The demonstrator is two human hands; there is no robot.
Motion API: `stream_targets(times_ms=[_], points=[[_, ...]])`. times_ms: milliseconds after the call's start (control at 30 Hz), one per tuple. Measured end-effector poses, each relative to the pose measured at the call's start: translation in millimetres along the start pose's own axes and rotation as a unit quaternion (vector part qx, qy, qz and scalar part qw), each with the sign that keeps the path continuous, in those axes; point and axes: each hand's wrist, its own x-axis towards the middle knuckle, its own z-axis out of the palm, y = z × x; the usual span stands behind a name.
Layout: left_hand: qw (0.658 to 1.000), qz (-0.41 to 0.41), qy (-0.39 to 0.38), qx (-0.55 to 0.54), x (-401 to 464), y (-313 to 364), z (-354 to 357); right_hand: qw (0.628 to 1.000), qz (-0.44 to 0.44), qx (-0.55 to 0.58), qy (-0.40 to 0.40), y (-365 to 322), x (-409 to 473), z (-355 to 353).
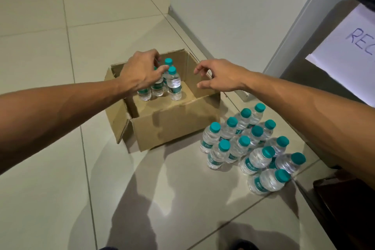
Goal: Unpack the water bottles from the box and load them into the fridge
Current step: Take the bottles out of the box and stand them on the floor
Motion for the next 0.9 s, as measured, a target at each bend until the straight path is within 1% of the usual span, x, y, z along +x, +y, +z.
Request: stream_targets(times_ms=[133,333,433,667,833,900], points=[[0.998,-0.053,-0.01,0.018,-3,-27,-9,0.999,-0.008,0.001,0.047,-18,32,9],[0.995,-0.086,-0.045,0.03,2,-51,-7,0.998,-0.004,0.004,0.056,-32,73,30],[0.993,-0.079,-0.069,0.053,7,-61,1,0.999,0.003,-0.007,0.045,-34,87,42],[0.992,-0.031,-0.102,0.065,22,-80,28,0.998,0.024,-0.062,0.003,-21,113,67],[0.984,-0.044,-0.147,0.089,32,-87,43,0.99,0.012,-0.131,-0.043,-10,126,80],[0.982,-0.046,-0.152,0.106,31,-88,46,0.991,0.009,-0.129,-0.034,-10,128,83]])
